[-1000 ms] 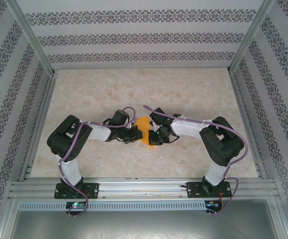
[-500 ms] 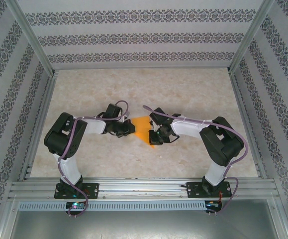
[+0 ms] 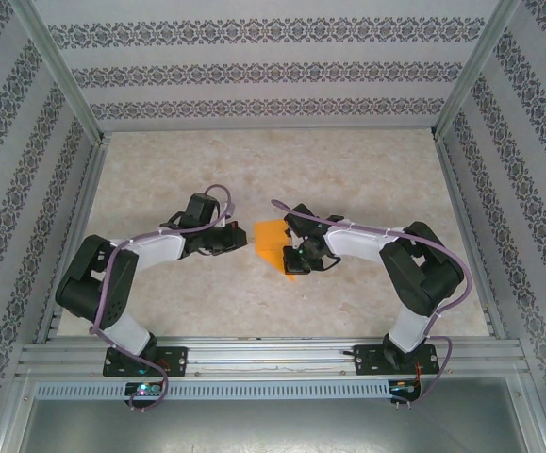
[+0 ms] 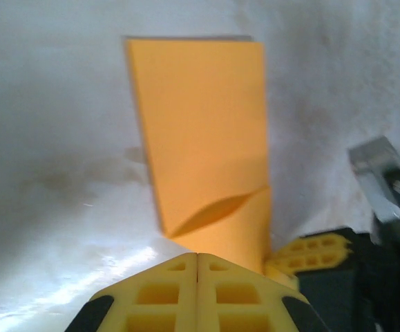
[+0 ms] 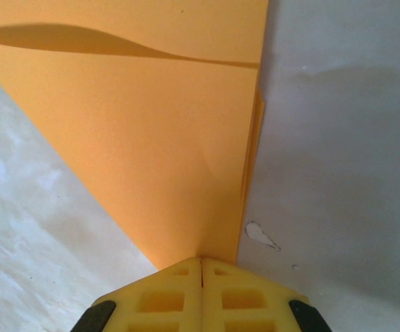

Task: Fold a paper plane with a square sheet of paper (fold left side to right side)
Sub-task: Third fold the triangle at the center of the table.

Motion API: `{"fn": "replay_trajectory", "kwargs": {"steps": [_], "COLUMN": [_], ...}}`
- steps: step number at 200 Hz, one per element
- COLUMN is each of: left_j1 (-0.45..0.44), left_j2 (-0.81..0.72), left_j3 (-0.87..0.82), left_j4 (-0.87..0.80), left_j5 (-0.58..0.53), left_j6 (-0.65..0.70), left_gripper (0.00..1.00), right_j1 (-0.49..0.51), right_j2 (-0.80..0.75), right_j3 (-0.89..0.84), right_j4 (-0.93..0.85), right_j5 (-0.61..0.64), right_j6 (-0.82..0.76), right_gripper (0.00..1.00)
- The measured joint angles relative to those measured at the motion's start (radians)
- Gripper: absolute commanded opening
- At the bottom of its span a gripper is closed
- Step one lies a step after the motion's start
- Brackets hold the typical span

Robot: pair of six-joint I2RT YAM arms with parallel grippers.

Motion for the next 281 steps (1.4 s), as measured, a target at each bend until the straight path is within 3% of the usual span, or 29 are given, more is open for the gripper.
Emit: {"fn": "replay_trajectory", "kwargs": {"steps": [51, 201, 281], "left_j1": [-0.088, -0.103, -0.103], "left_j2": [0.132, 0.244, 0.258], "left_j3": [0.021, 0.093, 0.131], "left_j4": [0.061, 0.132, 0.038], "left_j5": [0.04, 0.055, 0.016], "left_j6": [-0.023, -0.062, -0.033], "left_gripper": [0.02, 0.0, 0.0], "right_j1": [0.0, 0.0, -0.002], "right_j2": [0.0, 0.0, -0.001], "right_j3": [0.0, 0.0, 0.008], "right_j4": [0.0, -0.002, -0.005], "right_j5": [0.0, 0.0, -0.01], "right_j6": [0.0, 0.0, 0.0], "right_gripper": [0.0, 0.0, 0.0]}}
